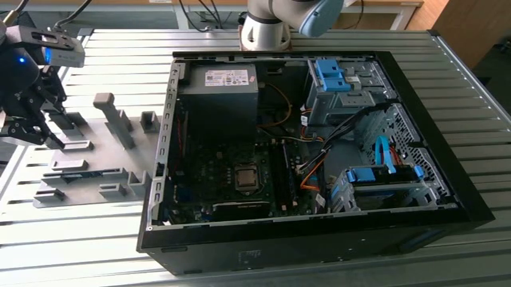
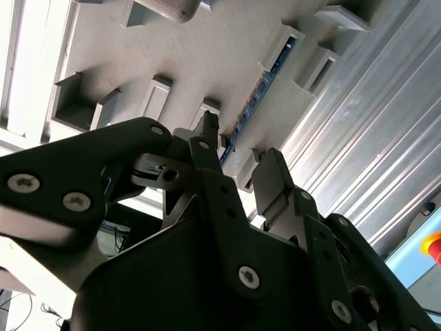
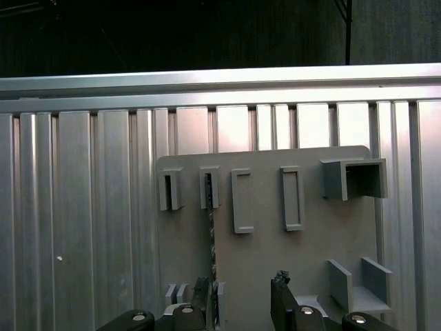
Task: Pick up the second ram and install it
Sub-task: 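Pick up the second ram and move it above second insertion slot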
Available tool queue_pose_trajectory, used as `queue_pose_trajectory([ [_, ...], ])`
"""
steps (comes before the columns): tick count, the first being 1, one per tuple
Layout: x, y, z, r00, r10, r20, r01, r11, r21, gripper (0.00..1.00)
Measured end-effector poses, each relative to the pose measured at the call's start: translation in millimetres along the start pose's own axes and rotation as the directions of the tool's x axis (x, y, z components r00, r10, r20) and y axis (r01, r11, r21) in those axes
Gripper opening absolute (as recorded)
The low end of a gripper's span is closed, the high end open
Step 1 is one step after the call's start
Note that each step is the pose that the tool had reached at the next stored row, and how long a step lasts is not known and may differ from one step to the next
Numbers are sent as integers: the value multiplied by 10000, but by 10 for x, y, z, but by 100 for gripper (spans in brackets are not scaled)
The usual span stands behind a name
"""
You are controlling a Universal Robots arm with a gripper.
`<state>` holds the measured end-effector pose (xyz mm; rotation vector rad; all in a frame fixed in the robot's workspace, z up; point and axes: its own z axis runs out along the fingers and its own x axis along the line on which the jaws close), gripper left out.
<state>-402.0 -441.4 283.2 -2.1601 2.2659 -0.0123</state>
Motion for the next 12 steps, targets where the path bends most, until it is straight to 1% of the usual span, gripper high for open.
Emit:
queue_pose_trajectory([
  [5, 10, 3, 18, 10000, 0, 2, 0, 10000, 2, 47],
  [9, 24, 13, 87, 10000, 1, 0, -1, 10000, 1, 47],
  [12, 29, 39, 142, 10000, 36, 0, -36, 10000, 1, 47],
])
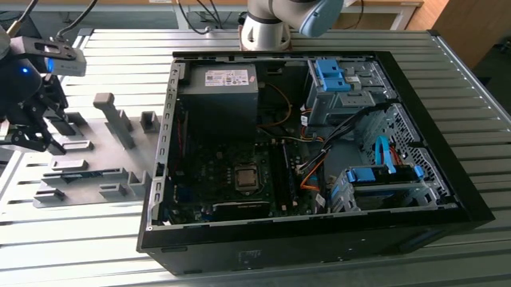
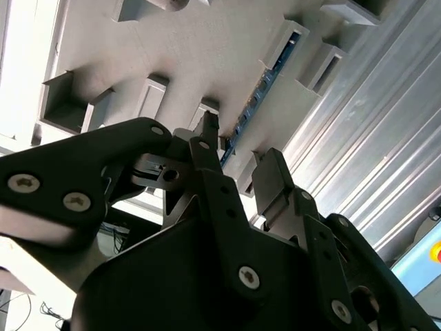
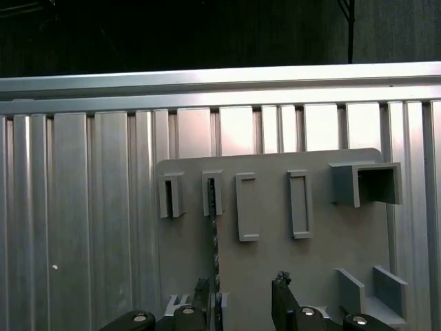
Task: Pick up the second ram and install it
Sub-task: 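Pick up the second ram and move it above second insertion slot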
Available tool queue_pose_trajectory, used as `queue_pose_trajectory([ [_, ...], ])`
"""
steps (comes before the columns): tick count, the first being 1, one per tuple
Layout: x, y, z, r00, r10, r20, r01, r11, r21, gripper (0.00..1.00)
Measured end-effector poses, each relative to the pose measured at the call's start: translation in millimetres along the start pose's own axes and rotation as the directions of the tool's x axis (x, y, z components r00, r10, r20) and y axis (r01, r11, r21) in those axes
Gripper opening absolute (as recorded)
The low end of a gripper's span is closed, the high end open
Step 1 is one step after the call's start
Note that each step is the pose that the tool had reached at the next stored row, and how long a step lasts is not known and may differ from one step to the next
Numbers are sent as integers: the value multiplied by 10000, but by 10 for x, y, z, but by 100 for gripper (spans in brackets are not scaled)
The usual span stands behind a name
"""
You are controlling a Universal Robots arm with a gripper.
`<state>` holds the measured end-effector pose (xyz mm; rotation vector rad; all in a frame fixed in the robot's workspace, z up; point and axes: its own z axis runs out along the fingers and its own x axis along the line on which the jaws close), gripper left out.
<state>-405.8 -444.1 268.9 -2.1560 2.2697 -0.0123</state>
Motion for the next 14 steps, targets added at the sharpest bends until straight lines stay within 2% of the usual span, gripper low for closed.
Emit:
queue_pose_trajectory([
  [14, 23, 47, 253, 10000, 66, -5, -67, 10000, -60, 47],
])
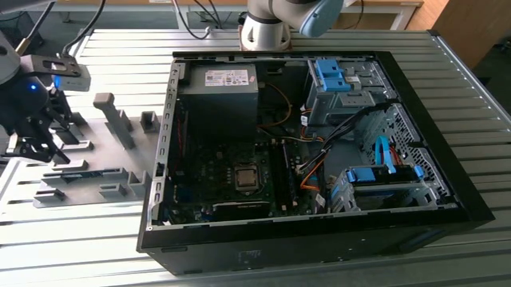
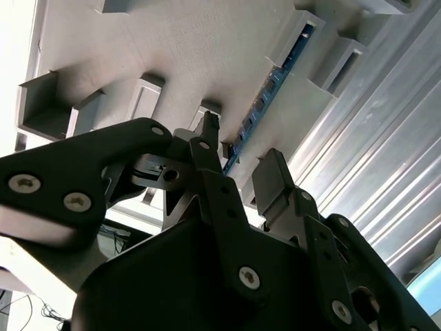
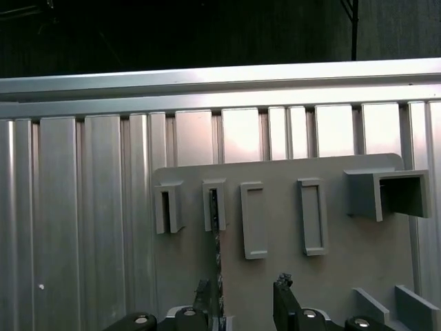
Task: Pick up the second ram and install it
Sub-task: 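Pick up the second ram and move it above second insertion slot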
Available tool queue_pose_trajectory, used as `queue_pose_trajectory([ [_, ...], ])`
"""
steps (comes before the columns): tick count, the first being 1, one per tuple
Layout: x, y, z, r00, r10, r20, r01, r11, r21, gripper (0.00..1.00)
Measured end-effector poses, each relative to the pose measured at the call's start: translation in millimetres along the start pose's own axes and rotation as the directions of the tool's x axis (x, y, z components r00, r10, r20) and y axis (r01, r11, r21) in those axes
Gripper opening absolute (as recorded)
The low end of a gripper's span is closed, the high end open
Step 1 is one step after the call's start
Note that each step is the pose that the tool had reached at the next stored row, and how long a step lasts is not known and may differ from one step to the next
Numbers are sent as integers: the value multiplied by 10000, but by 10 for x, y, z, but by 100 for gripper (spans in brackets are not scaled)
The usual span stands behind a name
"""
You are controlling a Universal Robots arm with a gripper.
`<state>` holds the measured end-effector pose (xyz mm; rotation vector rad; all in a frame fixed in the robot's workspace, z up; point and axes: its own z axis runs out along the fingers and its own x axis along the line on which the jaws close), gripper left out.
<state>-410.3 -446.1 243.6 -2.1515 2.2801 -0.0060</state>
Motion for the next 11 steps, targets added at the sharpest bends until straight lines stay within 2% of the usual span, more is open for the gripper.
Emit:
queue_pose_trajectory([
  [11, 57, 23, 197, 10000, 1, -1, -1, 10000, -20, 47],
])
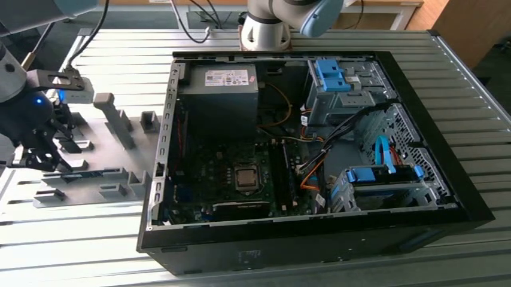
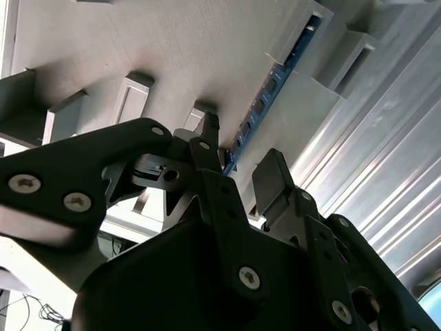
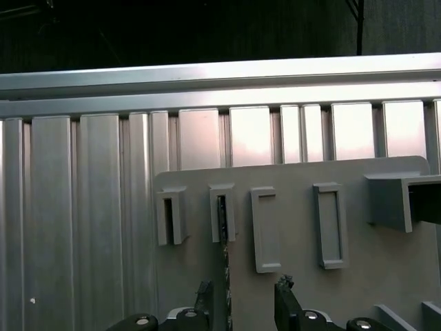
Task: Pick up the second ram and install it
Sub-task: 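Pick up the second ram and move it above second insertion slot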
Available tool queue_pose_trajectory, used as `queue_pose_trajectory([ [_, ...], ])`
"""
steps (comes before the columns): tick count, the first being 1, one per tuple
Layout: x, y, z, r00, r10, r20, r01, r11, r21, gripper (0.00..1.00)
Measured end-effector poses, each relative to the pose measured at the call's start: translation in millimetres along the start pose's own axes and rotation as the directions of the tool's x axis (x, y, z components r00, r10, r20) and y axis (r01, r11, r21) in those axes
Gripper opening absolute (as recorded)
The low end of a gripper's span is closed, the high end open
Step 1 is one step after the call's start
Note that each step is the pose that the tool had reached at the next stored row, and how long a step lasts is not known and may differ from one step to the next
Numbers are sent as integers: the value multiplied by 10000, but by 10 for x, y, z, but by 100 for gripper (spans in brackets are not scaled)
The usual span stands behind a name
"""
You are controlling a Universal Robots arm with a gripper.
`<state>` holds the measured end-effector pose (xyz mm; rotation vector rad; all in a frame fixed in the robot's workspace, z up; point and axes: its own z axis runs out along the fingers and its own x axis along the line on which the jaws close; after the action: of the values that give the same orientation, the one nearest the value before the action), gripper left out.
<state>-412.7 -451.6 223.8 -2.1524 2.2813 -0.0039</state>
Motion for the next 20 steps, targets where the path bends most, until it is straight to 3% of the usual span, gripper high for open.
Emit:
queue_pose_trajectory([
  [12, 2, 0, 10, 10000, -6, 0, 6, 10000, -1, 47],
  [20, 29, -1, 92, 10000, -4, 1, 4, 10000, 1, 47],
])
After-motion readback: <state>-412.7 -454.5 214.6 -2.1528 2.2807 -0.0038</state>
